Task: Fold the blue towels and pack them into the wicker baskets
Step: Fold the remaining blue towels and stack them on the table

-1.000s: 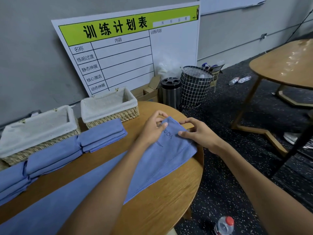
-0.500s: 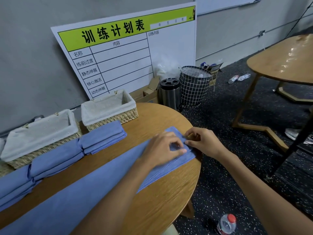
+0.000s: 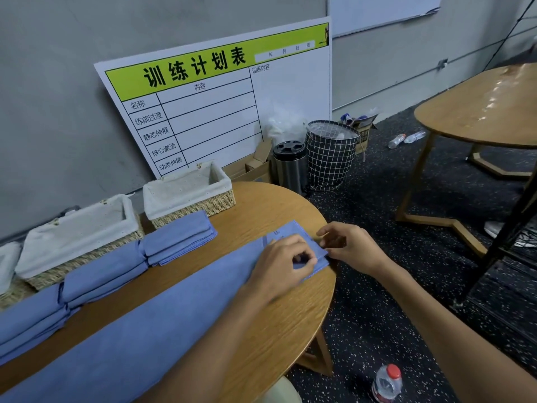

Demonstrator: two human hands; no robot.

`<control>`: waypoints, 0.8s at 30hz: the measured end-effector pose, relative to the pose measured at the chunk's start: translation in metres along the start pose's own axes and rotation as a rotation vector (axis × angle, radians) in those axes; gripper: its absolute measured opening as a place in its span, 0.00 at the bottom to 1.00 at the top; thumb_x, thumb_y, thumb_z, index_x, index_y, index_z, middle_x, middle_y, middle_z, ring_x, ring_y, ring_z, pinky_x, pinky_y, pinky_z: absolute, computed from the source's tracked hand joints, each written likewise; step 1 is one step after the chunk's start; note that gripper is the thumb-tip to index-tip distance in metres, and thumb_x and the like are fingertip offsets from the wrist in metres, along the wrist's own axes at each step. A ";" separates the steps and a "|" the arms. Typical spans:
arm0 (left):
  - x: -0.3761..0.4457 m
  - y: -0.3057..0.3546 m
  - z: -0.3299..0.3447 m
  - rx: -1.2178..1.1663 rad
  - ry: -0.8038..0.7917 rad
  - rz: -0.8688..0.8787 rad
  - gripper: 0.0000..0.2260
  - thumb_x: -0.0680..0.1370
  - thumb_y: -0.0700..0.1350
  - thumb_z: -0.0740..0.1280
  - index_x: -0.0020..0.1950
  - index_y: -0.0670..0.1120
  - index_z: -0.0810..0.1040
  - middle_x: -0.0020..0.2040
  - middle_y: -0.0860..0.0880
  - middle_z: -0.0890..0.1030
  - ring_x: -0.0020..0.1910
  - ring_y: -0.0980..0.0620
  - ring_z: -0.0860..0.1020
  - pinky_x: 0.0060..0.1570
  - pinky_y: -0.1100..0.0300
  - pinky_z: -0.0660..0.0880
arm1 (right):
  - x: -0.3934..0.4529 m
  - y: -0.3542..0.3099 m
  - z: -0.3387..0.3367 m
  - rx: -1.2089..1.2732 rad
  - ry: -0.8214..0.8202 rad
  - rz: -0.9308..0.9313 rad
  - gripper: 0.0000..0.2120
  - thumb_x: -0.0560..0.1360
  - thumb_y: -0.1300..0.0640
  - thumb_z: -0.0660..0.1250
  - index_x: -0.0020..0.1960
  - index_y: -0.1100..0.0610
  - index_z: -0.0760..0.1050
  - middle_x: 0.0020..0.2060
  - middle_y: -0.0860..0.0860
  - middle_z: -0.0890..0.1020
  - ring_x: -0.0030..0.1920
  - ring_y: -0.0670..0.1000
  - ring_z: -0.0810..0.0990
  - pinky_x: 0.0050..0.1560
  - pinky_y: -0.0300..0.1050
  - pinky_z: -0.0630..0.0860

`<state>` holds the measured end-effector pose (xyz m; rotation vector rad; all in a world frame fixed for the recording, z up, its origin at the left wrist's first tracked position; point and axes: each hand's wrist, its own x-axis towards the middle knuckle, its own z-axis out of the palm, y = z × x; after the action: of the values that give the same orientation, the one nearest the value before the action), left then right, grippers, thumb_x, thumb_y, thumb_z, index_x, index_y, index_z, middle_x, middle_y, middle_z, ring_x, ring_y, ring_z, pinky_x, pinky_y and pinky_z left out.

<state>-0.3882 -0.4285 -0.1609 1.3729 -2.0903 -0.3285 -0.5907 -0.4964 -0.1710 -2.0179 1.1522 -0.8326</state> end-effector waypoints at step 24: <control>-0.025 -0.030 -0.010 0.361 -0.145 -0.100 0.21 0.84 0.60 0.55 0.76 0.57 0.68 0.77 0.60 0.65 0.76 0.59 0.60 0.74 0.53 0.55 | 0.013 -0.013 0.013 -0.248 0.011 -0.010 0.07 0.74 0.62 0.73 0.49 0.51 0.83 0.44 0.47 0.76 0.43 0.50 0.78 0.47 0.46 0.76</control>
<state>-0.3531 -0.4179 -0.1767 1.7100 -2.2847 -0.0944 -0.5688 -0.4999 -0.1652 -2.2221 1.3070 -0.7366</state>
